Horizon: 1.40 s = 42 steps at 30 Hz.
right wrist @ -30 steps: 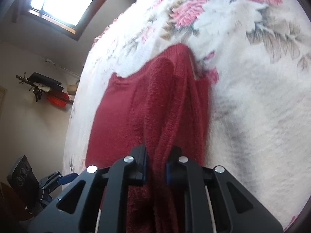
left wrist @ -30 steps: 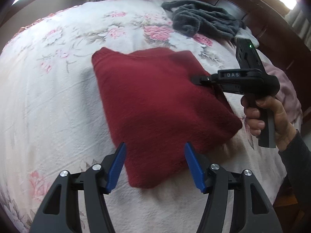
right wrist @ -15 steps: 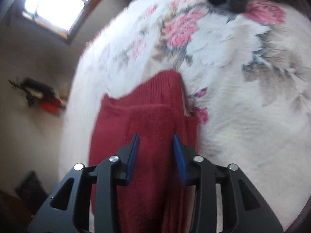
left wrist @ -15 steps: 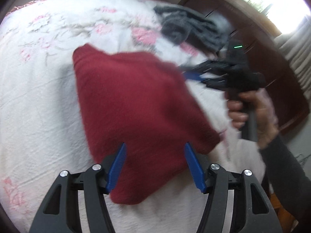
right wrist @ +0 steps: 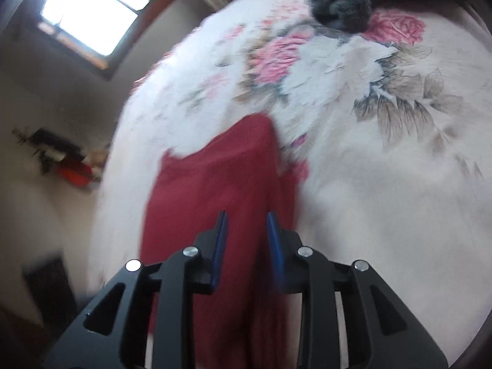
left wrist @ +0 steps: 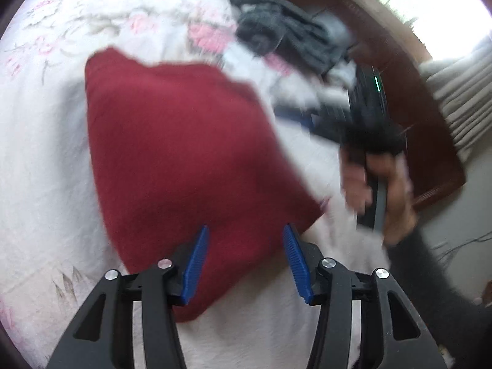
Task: Fold small clothes
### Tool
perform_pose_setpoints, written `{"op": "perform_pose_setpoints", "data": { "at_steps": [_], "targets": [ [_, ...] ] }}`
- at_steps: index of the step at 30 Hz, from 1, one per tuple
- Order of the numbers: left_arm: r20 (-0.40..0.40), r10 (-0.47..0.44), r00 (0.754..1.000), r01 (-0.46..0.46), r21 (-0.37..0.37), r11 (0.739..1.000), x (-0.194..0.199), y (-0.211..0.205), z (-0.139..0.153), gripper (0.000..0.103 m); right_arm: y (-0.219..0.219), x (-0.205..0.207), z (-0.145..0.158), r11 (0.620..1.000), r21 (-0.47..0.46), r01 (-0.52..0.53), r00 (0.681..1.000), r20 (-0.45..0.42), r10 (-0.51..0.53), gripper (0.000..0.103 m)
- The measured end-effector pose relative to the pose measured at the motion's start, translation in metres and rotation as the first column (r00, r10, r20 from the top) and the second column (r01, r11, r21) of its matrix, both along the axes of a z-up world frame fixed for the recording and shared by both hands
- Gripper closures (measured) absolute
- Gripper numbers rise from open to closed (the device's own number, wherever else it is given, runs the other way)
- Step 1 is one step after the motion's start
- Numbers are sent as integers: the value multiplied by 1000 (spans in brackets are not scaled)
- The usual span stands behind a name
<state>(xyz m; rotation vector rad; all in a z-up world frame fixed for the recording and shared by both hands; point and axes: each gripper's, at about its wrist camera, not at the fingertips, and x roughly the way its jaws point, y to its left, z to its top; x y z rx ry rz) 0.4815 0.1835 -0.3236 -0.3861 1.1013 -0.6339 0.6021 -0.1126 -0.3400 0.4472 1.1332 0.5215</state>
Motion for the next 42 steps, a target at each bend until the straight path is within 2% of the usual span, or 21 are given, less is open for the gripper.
{"op": "perform_pose_setpoints", "data": {
  "at_steps": [3,4,5,6,7,8,11,12,14,16,17,18,20,21,23,25,26,29,32,36,42],
  "targets": [
    [5,28,1000,-27,-16,999,26,7,2,49,13,-35,2,991,41,-127,992,2,127,81],
    [-1,51,999,-51,25,998,36,10,-4,49,20,-42,-3,986,29,-167,986,-10,167,84],
    [-8,70,998,-69,69,995,45,9,-11,49,27,-46,-12,981,-27,-193,981,-27,192,87],
    [-35,80,996,-76,103,992,53,10,-23,49,29,-46,-20,979,-62,-194,981,-41,192,90],
    [-99,80,992,-70,101,992,61,12,-39,49,27,-44,-31,980,-71,-185,982,-62,181,91],
    [-122,77,990,-61,124,990,64,11,-48,52,21,-41,-41,985,-56,-161,984,-93,155,90],
    [-80,63,995,-45,211,976,58,2,-43,55,18,-47,-29,990,-2,-143,985,-95,142,87],
    [-63,69,996,-55,208,977,52,4,-35,54,17,-54,-20,989,16,-149,986,-76,150,87],
    [-36,26,999,-22,109,994,34,2,-18,54,13,-66,-11,988,37,-151,986,-58,153,87],
    [-39,-10,999,13,76,997,20,-5,-16,53,8,-77,-14,987,40,-157,985,-66,160,87],
    [-54,-23,998,28,95,995,16,-10,-23,53,7,-79,-22,987,15,-158,984,-81,159,87],
    [-80,-28,996,41,160,986,13,-15,-39,53,8,-76,-30,989,-12,-150,984,-96,148,87],
    [-106,-12,994,30,172,985,11,-14,-55,55,8,-75,-45,989,-27,-142,983,-125,138,81],
    [-107,9,994,8,157,988,10,-12,-53,55,8,-75,-44,990,-19,-141,982,-132,137,81],
    [-73,52,996,-47,63,997,-3,-1,-34,48,3,-75,-29,990,38,-136,983,-116,139,76],
    [-20,141,990,-143,-71,987,-31,26,-21,26,-11,-71,-19,988,117,-103,987,-110,116,72],
    [-19,176,984,-177,-97,979,-39,36,-22,22,-20,-67,-17,985,152,-78,989,-116,96,63],
    [-74,273,959,-280,-115,953,-63,71,-39,22,-50,-49,-18,970,243,21,988,-156,17,51],
    [-157,307,938,-327,-116,938,-62,91,-67,22,-65,-17,-30,944,319,80,974,-226,-6,41],
    [-222,297,929,-331,-135,934,-51,101,-89,22,-58,21,-43,926,368,80,962,-271,24,37],
    [-259,267,928,-322,-200,925,-36,97,-102,22,-30,59,-63,941,337,41,945,-320,74,36]
  ]
}}
